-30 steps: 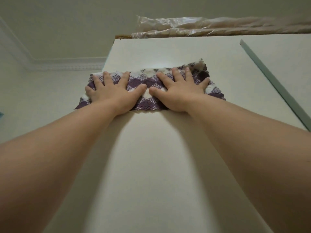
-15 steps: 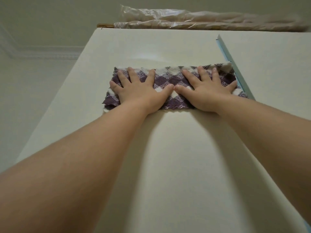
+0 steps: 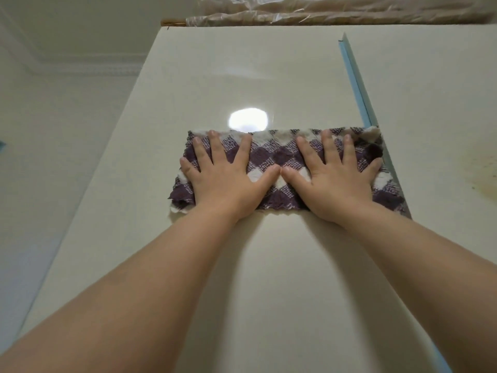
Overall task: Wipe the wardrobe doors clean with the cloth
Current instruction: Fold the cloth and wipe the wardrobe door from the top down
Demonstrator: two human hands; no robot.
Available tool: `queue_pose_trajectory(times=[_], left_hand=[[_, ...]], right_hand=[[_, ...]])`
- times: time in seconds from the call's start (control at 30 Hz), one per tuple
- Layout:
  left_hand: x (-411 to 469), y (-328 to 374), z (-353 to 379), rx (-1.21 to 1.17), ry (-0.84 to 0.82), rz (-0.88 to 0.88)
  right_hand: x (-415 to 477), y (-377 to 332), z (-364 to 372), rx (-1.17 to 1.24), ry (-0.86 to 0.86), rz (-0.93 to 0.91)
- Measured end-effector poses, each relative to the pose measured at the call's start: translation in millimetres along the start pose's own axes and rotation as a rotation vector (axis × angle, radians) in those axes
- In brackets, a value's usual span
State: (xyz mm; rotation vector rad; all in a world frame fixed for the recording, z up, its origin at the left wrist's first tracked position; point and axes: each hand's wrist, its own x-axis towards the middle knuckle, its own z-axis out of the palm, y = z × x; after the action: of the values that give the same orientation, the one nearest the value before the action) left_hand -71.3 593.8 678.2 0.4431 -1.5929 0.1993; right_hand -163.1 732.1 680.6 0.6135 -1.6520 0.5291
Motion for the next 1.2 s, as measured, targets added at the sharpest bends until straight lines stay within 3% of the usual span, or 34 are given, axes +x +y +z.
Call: queue_pose_trajectory(times=[0.5, 0.9, 1.2], left_hand=[[-75.6, -32.8, -0.7, -0.012, -0.055, 0.023], [-12.3, -77.1, -20.3, 0.035, -0.093, 0.050], [-35.4, -90.5, -19.4, 0.013, -0.058, 0.026]], right_hand=[[-86.3, -26.2, 6.4, -0.041, -0.104, 0.052], [-16.9, -74.3, -8.8, 0.058, -0.233, 0.062], [-51.2, -95.6, 15.4, -0.023, 0.002, 0.003]])
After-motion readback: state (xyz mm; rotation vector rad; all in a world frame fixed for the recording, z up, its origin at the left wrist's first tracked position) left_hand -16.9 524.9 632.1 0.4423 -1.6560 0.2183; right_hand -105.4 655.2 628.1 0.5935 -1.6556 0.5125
